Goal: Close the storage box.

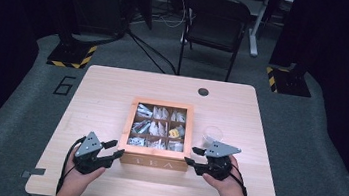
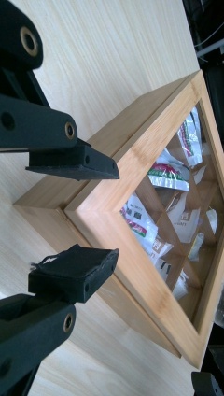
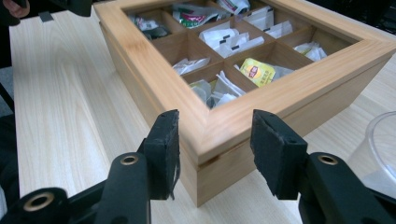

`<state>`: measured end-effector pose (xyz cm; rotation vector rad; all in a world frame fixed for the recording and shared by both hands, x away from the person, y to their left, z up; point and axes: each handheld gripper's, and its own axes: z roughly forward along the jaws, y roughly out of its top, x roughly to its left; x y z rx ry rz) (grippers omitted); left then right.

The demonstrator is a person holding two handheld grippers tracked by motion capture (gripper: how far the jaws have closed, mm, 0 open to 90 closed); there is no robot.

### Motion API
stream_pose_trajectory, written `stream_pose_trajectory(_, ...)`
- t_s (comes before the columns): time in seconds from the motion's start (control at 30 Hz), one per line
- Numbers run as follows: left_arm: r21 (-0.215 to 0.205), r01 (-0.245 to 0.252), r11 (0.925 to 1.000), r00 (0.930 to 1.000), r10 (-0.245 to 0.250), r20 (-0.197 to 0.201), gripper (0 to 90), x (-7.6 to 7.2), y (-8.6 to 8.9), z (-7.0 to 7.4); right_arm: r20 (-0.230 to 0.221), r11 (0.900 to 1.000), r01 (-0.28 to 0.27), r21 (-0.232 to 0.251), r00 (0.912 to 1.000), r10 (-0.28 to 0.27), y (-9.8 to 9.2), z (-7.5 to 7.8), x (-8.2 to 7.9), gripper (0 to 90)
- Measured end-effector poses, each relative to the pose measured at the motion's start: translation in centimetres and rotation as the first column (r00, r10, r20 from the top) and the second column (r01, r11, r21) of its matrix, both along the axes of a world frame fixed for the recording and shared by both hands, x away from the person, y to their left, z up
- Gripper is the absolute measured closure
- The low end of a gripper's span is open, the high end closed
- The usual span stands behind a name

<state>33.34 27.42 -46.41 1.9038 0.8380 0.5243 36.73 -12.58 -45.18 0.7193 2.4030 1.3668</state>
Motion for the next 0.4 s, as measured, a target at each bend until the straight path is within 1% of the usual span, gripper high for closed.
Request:
stream_pose_trajectory(0.03,0.004,0.002,1.0,1.0,-0.002,-0.001,53.4,0.03,0.04,0.0,0.001,1.0,0.003,0.002,1.0,-0.003,-0.02,-0.02,0.02,51.4)
stream_pose_trajectory(0.1,-0.01,0.003,1.0,0.9999,-0.003,-0.01,53.2,0.04,-0.05,-0.08,-0.005,1.0,0.013,0.008,0.9999,-0.013,-0.09,-0.03,0.02,50.9)
stream_pose_trajectory(0.17,-0.003,0.009,1.0,0.9998,-0.009,-0.015,53.0,0.13,-0.03,-0.11,-0.004,1.0,0.011,0.018,0.9999,-0.011,-0.15,0.02,0.1,50.3)
stream_pose_trajectory(0.23,-0.018,0.009,0.9998,0.9996,-0.01,-0.027,52.7,0.19,-0.08,-0.27,-0.007,1.0,0.013,0.021,0.9999,-0.013,-0.23,0.02,0.13,49.4)
stream_pose_trajectory(0.27,-0.013,0.009,0.9999,0.9997,-0.01,-0.024,52.4,0.26,-0.03,-0.3,-0.012,1.0,0.019,0.025,0.9997,-0.019,-0.21,-0.02,0.15,48.8)
stream_pose_trajectory(0.3,-0.009,0.014,0.9999,0.9994,-0.015,-0.031,52.0,0.28,0.02,-0.29,-0.01,1.0,0.015,0.024,0.9998,-0.015,-0.23,-0.1,0.24,48.0)
stream_pose_trajectory(0.4,-0.016,0.021,0.9997,0.9991,-0.021,-0.038,50.8,0.3,0.11,-0.36,-0.03,1.0,0.012,0.028,0.9995,-0.011,-0.13,-0.31,0.3,46.0)
